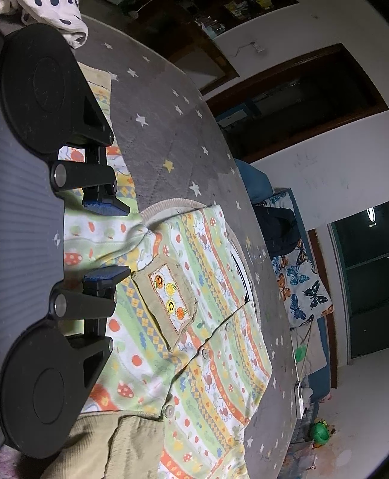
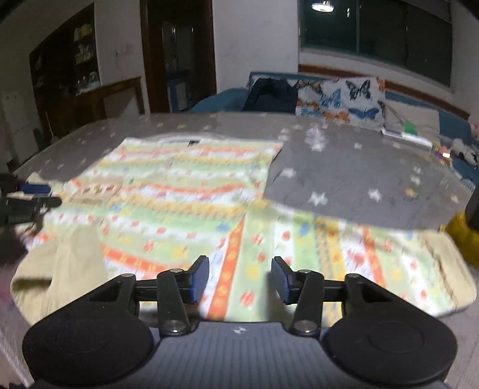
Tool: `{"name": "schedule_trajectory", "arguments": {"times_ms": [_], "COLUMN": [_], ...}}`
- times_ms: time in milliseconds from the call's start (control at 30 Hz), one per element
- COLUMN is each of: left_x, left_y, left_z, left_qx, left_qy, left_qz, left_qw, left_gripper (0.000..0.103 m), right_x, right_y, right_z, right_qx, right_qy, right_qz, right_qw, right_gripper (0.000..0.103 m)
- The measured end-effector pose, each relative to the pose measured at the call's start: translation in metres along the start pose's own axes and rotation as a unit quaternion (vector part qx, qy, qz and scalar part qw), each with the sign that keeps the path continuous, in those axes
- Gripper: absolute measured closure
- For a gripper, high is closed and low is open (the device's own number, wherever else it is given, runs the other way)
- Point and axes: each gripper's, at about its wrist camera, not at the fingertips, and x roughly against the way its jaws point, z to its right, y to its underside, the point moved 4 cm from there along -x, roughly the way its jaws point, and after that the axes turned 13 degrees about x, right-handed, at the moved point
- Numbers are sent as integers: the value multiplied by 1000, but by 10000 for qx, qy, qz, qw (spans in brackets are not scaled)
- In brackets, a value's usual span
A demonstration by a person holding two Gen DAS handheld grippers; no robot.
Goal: Fold clothes
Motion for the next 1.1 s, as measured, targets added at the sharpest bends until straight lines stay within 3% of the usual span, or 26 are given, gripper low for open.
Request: {"name": "schedule_trajectory", "arguments": {"times_ms": [267,400,600,933,1000,1100], "left_x": [12,18,26,22,12,0], "left_y": [6,12,21,1,-3,-4], "left_z": [-3,-12,-30,-16,-16,-20], "left_qx": [67,166,361,523,626,728], "left_qy": [-20,-124,-297,-114,-64,-68], "left_qz": [27,-28,-81,106,25,-85], "left_qw": [10000,9998,9989,9985,9980,9973], "left_gripper": [60,60,59,60,70,78], "right_x": [22,12,-5,-3,-7,-13], "right_y": [-2,-16,-12,-17,-18,-17], "right_z": [-13,-25,-52,-62,-65,-66], "right_qx": [310,321,567,555,597,529], "right_qy": [141,-79,-358,-423,-436,-464], "right_qz": [86,234,96,221,207,165], "right_qw": [9994,9992,9977,9973,9971,9974], "right_gripper": [53,52,51,50,50,48]}}
